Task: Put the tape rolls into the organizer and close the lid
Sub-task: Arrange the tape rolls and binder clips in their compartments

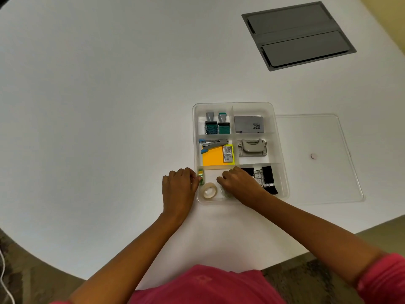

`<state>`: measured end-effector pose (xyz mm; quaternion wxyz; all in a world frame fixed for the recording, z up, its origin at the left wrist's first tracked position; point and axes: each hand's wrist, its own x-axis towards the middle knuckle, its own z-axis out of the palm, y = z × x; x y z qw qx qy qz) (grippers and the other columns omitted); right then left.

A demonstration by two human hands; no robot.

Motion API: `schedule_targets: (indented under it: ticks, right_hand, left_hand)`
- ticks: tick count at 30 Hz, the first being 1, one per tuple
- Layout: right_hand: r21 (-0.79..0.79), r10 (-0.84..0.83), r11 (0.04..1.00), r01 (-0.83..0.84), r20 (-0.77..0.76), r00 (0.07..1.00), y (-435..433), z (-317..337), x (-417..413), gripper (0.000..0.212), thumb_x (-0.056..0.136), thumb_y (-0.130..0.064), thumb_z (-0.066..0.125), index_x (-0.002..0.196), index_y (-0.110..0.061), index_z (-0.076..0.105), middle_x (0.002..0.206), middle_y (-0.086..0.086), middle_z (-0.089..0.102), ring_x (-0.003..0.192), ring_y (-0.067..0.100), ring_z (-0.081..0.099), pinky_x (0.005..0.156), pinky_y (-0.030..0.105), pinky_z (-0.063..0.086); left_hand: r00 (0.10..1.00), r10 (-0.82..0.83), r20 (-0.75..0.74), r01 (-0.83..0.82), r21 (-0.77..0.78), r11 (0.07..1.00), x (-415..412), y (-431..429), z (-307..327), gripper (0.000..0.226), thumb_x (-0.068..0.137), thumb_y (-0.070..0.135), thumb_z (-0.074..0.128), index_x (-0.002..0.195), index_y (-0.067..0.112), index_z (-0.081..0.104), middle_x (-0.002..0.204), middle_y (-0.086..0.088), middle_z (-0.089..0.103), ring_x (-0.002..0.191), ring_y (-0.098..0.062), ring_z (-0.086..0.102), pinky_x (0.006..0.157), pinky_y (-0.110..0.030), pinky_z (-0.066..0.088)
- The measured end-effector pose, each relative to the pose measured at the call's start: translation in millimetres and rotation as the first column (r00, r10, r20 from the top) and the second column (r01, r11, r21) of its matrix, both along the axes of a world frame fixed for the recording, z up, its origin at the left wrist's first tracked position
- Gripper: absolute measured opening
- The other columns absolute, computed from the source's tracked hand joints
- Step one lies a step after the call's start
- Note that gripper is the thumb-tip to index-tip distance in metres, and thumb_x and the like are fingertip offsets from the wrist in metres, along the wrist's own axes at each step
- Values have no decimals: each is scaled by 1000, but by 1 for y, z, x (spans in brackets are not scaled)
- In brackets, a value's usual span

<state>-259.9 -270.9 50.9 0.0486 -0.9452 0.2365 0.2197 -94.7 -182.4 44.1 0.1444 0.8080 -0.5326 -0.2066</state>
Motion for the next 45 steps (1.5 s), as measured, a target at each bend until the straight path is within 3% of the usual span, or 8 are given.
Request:
schedule_targets:
  ticks: [4, 10, 16, 21, 27, 35, 39, 45]
  right_hand:
    - [-19, -120, 992, 124, 149, 982, 6, 6, -2, 36, 84, 6, 59, 118, -4, 53, 111, 16, 62, 97, 32, 60, 87, 40, 47]
    - [71, -379, 919, 388, 435, 817, 23, 21, 5, 40, 57, -6, 88, 93, -7, 70, 85, 12, 74, 79, 29, 69, 72, 37, 55]
    - [135, -462, 886, 443, 331, 823, 32, 10, 27, 33, 71, -15, 79, 100, -8, 65, 93, 13, 72, 92, 32, 63, 83, 40, 45]
    - [-15, -427, 895, 447, 264, 865, 35, 9, 29, 34, 69, -20, 81, 96, -9, 64, 82, 10, 73, 86, 31, 64, 82, 41, 46]
    - [-127, -488, 855, 502, 126, 864, 40, 11, 28, 29, 62, -30, 85, 80, -15, 69, 74, 6, 73, 85, 28, 65, 78, 41, 51]
    - [-156, -525, 839, 522, 23, 851, 35, 1, 33, 24, 88, -24, 63, 106, -10, 62, 118, 14, 54, 112, 33, 47, 99, 45, 36]
    - [-166, -564, 792, 587, 168, 809, 43, 6, 42, 25, 81, -34, 70, 99, -17, 67, 102, 5, 64, 98, 24, 58, 85, 40, 44]
    - [154, -751, 641, 752, 328, 573, 43, -5, 57, 32, 90, -42, 56, 107, -16, 65, 112, 6, 61, 107, 25, 49, 89, 39, 29]
  left_hand:
    - [989, 41, -143, -43, -11, 999, 2, 0, 0, 25, 93, 38, 50, 97, 16, 62, 93, -1, 68, 86, -18, 56, 76, -32, 45]
    - [966, 117, -230, -112, 36, 993, 1, 1, -4, 24, 92, 43, 50, 91, 22, 61, 86, 7, 64, 78, -11, 53, 56, -20, 35]
    - [958, 151, -242, -143, 50, 988, 4, 1, -3, 25, 90, 48, 51, 90, 26, 63, 83, 14, 60, 76, -9, 55, 53, -16, 32]
    - [960, 166, -226, -165, 25, 986, 2, 2, -6, 23, 88, 47, 54, 89, 26, 64, 81, 13, 63, 71, -6, 54, 55, -11, 31]
    - [961, 168, -219, -170, 10, 985, 1, 3, -8, 27, 89, 47, 52, 88, 24, 64, 82, 8, 68, 68, -6, 53, 64, -22, 38]
    - [959, 177, -223, -172, 42, 984, 0, 2, -7, 31, 90, 47, 51, 91, 20, 65, 87, 2, 71, 77, -15, 62, 80, -37, 49]
    - [956, 186, -226, -179, 53, 983, 0, 1, -6, 31, 90, 47, 50, 92, 20, 65, 88, 2, 71, 78, -15, 62, 85, -38, 47]
    - [953, 190, -237, -182, 57, 982, -1, 1, -2, 30, 91, 43, 51, 94, 18, 66, 91, -2, 72, 82, -19, 64, 85, -40, 49]
